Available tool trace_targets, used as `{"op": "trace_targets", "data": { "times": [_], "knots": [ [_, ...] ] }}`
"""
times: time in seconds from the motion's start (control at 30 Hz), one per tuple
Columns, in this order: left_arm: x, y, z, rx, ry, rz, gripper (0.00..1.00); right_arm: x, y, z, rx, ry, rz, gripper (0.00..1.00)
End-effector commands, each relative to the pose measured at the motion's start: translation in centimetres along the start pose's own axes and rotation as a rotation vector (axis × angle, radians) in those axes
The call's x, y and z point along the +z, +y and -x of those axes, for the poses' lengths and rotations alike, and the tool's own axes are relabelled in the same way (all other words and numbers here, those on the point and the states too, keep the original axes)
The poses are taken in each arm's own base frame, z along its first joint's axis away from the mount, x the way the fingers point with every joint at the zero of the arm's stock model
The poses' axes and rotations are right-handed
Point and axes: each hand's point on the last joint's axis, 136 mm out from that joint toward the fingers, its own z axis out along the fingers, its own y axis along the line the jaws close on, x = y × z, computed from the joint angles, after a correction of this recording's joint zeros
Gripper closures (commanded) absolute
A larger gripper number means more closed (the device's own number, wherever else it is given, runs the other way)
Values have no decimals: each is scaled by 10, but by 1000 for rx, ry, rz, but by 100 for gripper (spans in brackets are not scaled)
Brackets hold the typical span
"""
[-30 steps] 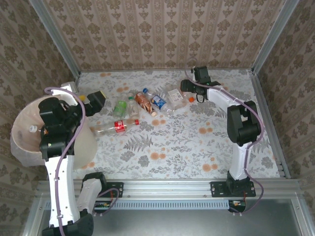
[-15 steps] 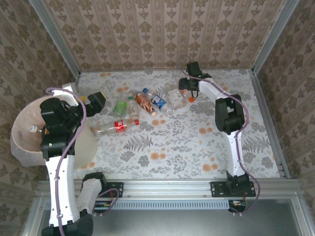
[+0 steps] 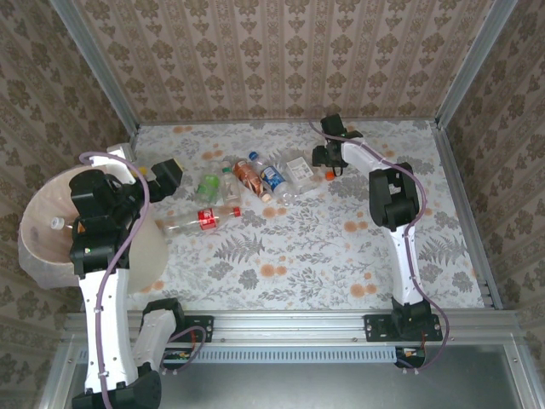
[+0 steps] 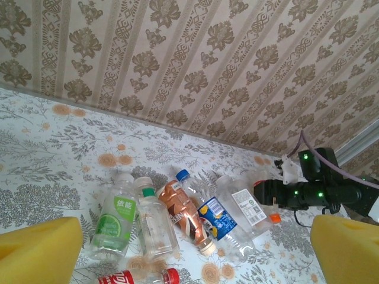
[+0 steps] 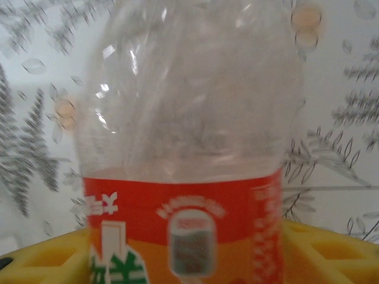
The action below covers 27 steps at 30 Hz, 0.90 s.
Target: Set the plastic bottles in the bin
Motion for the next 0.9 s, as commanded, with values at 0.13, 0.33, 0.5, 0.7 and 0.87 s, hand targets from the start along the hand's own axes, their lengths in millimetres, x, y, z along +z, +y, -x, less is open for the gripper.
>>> {"op": "trace_targets", "data": {
  "times": [0.13,0.33,0.5,0.7,0.87],
  "knots": [
    [-2,-3,-5,23,4,-13,0,-9,-13,-10,13,3,-51,39],
    [-1,-7,-7,25,5,-41,0,-29,-16,-5,-3,-85,-47,49],
    [2,-19,-6,12,11,-100,0,-59,-22,-7,0,-162,-35,53],
    [10,-34,-9,8,28,-160,0,-99,-24,-17,9,-237,9,56],
    [20,-53,-13,22,54,-231,0,-134,-14,-26,35,-332,124,58]
  ]
}}
